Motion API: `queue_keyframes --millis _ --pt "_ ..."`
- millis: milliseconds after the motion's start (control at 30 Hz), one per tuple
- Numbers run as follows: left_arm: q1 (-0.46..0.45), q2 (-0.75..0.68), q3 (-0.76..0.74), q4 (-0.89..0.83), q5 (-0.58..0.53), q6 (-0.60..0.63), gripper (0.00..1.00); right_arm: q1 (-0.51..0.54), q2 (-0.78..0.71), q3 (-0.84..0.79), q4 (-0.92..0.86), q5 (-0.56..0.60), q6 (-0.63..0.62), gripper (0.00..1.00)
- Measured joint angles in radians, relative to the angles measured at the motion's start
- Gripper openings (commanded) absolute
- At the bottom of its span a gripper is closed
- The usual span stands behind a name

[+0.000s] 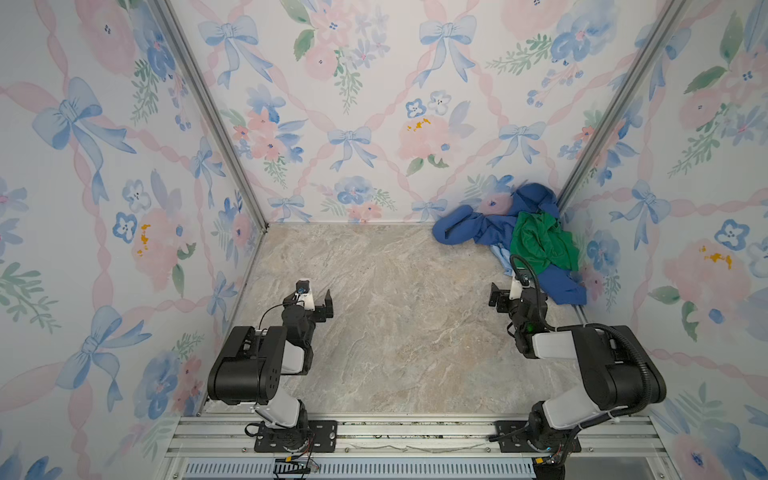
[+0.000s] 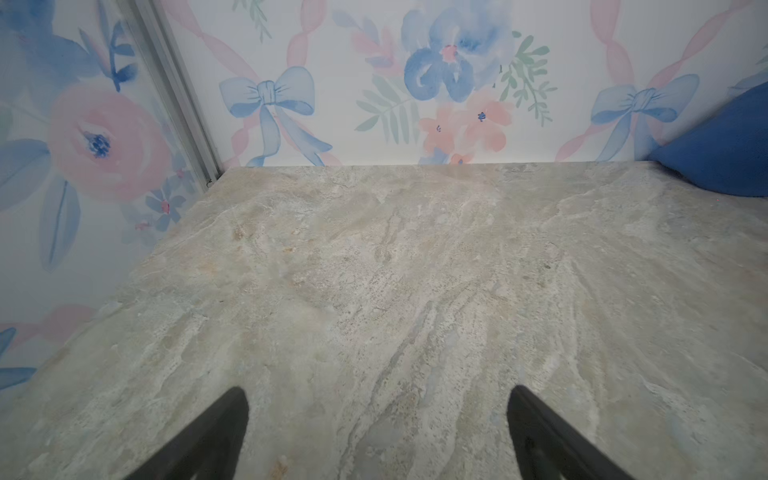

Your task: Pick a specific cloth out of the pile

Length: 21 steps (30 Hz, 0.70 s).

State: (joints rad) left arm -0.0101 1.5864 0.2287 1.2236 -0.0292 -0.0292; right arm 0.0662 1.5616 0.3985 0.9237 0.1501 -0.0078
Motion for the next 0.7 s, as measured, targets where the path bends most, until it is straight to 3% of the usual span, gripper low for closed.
queue_keyframes --millis 700 --pt "0.004 0.000 0.000 0.000 0.008 0.000 0.98 0.000 0.000 0.000 0.000 0.000 0.000 0.97"
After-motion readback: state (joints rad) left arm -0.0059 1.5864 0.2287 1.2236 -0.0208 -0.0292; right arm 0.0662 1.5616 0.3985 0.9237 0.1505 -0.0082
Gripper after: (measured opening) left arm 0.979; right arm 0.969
